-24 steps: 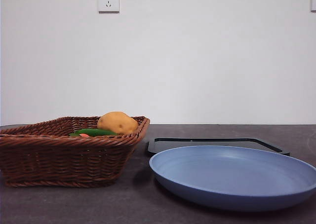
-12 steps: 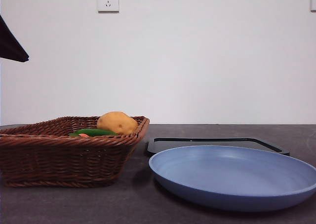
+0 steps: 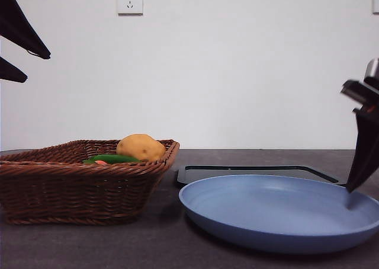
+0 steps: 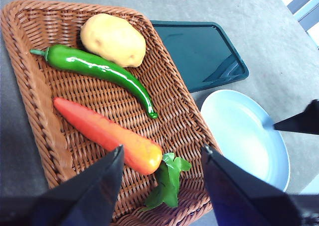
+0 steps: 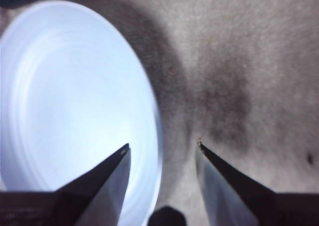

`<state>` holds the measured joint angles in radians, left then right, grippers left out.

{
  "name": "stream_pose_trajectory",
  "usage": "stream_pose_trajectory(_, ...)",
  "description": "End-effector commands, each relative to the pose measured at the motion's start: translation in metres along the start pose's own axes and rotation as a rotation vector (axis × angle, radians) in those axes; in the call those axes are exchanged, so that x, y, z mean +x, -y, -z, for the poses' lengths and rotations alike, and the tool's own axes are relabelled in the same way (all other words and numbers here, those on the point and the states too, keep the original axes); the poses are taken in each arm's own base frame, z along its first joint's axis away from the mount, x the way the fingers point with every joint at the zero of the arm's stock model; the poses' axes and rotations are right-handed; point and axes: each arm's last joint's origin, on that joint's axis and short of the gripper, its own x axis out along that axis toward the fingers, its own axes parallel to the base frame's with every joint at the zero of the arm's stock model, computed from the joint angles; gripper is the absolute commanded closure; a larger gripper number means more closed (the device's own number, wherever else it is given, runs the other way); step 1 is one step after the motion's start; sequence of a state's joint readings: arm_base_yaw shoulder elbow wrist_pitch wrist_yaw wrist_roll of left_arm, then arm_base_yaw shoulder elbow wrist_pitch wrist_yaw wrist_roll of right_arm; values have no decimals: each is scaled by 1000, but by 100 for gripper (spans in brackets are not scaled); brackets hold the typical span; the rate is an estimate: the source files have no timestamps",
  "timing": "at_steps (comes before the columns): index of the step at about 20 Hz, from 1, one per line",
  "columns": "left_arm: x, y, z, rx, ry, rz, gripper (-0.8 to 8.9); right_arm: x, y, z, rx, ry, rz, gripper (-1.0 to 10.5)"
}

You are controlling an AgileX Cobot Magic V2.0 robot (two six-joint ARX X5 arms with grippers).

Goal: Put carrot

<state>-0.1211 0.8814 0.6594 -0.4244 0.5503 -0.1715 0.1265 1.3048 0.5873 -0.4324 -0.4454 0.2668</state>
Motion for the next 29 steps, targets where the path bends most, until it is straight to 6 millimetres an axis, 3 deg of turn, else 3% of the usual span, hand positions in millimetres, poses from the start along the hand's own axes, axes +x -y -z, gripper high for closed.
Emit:
stream_pose_trajectory(1, 0, 2, -4, 27, 14, 7, 539, 8, -1, -5, 15, -14, -3, 760)
stream_pose_trajectory(6, 0, 2, -4, 26, 13, 7, 539, 16, 2, -5, 42, -35, 3, 945)
stream_pose_trajectory(10, 1, 5, -2, -36, -5, 20, 457, 9, -1, -6, 40, -7, -6, 943)
stream_pose_trajectory(14, 12, 13, 0, -105, -61, 45, 458, -12, -10, -2, 16, 54, -23, 943)
stream_pose_trajectory(22, 75, 20, -21, -157, -325, -221, 464, -49, -22, 10, -44, 189, 2, 943)
stream_pose_trajectory(25, 105, 14, -30, -174, -405, -257, 464, -57, -25, 11, -61, 233, 16, 943)
stream_pose_trajectory(29, 141, 1, -29, -234, -514, -301, 465, -60, -26, 13, -73, 249, 8, 943)
